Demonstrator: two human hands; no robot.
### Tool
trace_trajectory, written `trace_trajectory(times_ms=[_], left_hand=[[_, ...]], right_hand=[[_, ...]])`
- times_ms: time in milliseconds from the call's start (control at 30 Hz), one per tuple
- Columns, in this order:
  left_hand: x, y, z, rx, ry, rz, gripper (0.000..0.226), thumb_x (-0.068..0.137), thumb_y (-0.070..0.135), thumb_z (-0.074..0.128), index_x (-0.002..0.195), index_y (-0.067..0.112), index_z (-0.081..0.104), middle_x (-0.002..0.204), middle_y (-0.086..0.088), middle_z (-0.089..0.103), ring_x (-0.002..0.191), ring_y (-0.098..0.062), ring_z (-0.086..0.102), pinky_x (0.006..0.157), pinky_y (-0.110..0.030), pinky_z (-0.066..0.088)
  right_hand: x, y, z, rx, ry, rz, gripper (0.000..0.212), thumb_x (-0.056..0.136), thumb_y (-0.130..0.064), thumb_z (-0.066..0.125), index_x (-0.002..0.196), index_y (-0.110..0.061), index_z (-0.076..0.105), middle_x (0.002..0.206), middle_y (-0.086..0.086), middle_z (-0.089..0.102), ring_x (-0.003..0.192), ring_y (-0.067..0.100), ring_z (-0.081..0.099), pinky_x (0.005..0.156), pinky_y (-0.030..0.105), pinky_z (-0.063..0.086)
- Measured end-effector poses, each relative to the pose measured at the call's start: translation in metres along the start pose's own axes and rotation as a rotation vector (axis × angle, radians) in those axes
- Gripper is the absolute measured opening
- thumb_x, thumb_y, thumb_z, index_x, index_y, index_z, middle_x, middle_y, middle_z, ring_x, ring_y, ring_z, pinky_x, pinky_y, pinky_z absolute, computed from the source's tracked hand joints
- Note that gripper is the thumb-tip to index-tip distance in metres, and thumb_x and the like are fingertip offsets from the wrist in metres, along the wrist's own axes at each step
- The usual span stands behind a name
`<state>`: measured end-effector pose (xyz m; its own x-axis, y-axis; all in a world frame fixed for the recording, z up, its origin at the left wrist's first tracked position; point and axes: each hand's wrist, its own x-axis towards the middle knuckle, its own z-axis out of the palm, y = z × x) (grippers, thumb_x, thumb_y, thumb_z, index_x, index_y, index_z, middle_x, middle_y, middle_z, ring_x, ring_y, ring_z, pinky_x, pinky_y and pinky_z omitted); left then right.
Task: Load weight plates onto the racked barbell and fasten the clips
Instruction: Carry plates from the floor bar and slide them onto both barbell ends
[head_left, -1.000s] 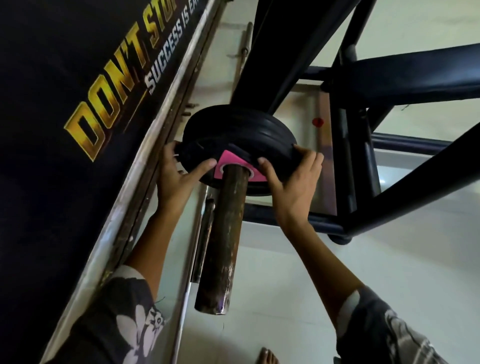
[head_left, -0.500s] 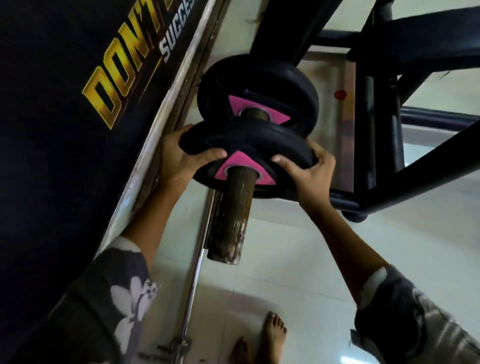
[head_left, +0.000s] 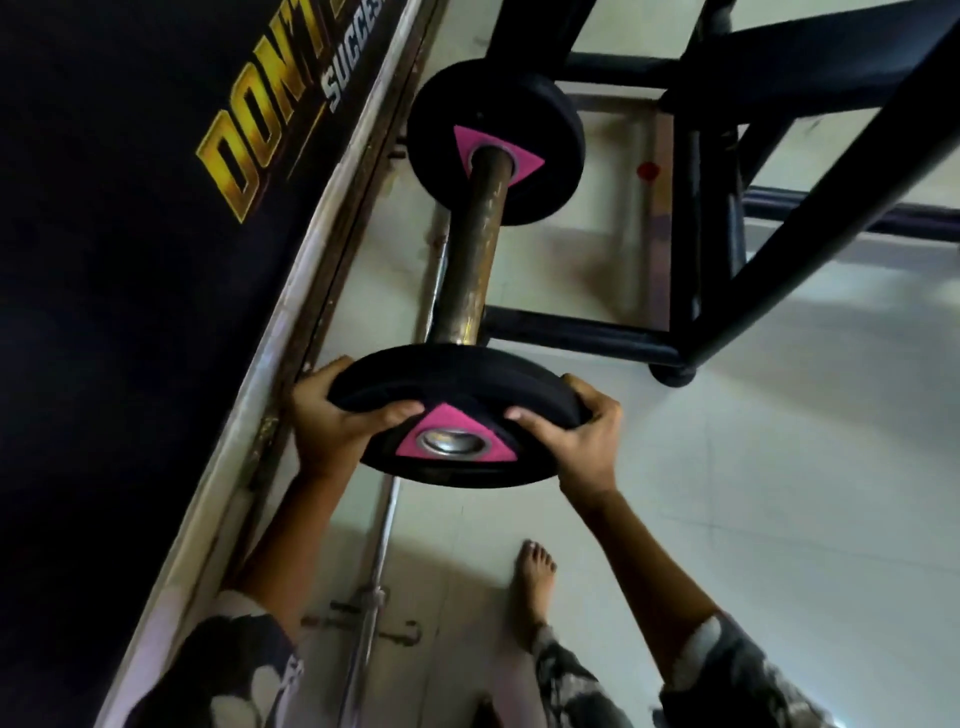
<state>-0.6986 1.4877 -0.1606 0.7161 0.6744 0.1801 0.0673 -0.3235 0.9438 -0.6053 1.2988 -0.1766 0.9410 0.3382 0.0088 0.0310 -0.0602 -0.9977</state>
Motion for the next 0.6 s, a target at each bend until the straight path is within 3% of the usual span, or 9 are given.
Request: trace_trajectory(times_ms=[133, 233, 333, 433, 500, 600], left_hand=[[-0.070, 0.077, -0.009, 0.012, 0.005, 0.036, 0.067, 0.044, 0.074, 0.074, 0.067, 0.012, 0.067, 0.056, 0.019, 0.064, 0.055, -0.003, 0.057, 0.053, -0.024, 0.049], [-0.116, 0.154, -0.004, -0.015, -0.048, 0.120, 0.061, 0.046, 0.073, 0.074, 0.071, 0.018, 0.068, 0.057, 0.016, 0.064, 0.056, 0.001, 0.059, 0.052, -0.020, 0.048], [-0.147, 0.218, 0.015, -0.032, -0.095, 0.235, 0.065, 0.051, 0.072, 0.073, 0.072, 0.010, 0.070, 0.059, 0.010, 0.062, 0.057, 0.006, 0.059, 0.054, -0.017, 0.046], [-0.160, 0.277, 0.047, -0.078, -0.113, 0.265, 0.067, 0.048, 0.075, 0.073, 0.071, 0.011, 0.069, 0.059, 0.012, 0.067, 0.058, -0.008, 0.064, 0.053, -0.026, 0.051], [-0.166, 0.315, 0.077, -0.127, -0.135, 0.285, 0.058, 0.045, 0.068, 0.076, 0.065, 0.016, 0.064, 0.057, 0.025, 0.064, 0.055, 0.003, 0.059, 0.051, -0.014, 0.046], [-0.169, 0.365, 0.123, -0.165, -0.152, 0.333, 0.041, 0.045, 0.060, 0.075, 0.063, 0.027, 0.059, 0.057, 0.033, 0.061, 0.054, 0.010, 0.057, 0.050, -0.005, 0.041]], right_hand=[[-0.072, -0.072, -0.053, 0.016, 0.017, -0.029, 0.029, 0.047, -0.043, 0.079, 0.063, -0.024, 0.064, 0.059, -0.011, 0.068, 0.062, 0.007, 0.062, 0.061, 0.028, 0.052], [-0.125, -0.133, -0.105, 0.044, 0.099, -0.077, 0.029, 0.045, -0.039, 0.077, 0.064, -0.021, 0.064, 0.058, -0.014, 0.068, 0.059, -0.001, 0.060, 0.058, 0.018, 0.050], [-0.160, -0.179, -0.157, 0.027, 0.196, -0.130, 0.028, 0.047, -0.038, 0.075, 0.064, -0.020, 0.063, 0.057, -0.016, 0.067, 0.057, -0.004, 0.058, 0.056, 0.013, 0.046], [-0.170, -0.216, -0.208, -0.024, 0.307, -0.182, 0.029, 0.047, -0.043, 0.075, 0.064, -0.022, 0.064, 0.057, -0.013, 0.066, 0.060, 0.002, 0.060, 0.058, 0.020, 0.048], [-0.170, -0.240, -0.246, -0.066, 0.376, -0.234, 0.032, 0.048, -0.048, 0.073, 0.063, -0.021, 0.064, 0.058, -0.009, 0.065, 0.061, 0.006, 0.058, 0.059, 0.026, 0.048], [-0.163, -0.271, -0.301, -0.170, 0.447, -0.319, 0.051, 0.052, -0.053, 0.068, 0.064, -0.004, 0.061, 0.059, 0.018, 0.061, 0.059, 0.010, 0.051, 0.057, 0.035, 0.045]])
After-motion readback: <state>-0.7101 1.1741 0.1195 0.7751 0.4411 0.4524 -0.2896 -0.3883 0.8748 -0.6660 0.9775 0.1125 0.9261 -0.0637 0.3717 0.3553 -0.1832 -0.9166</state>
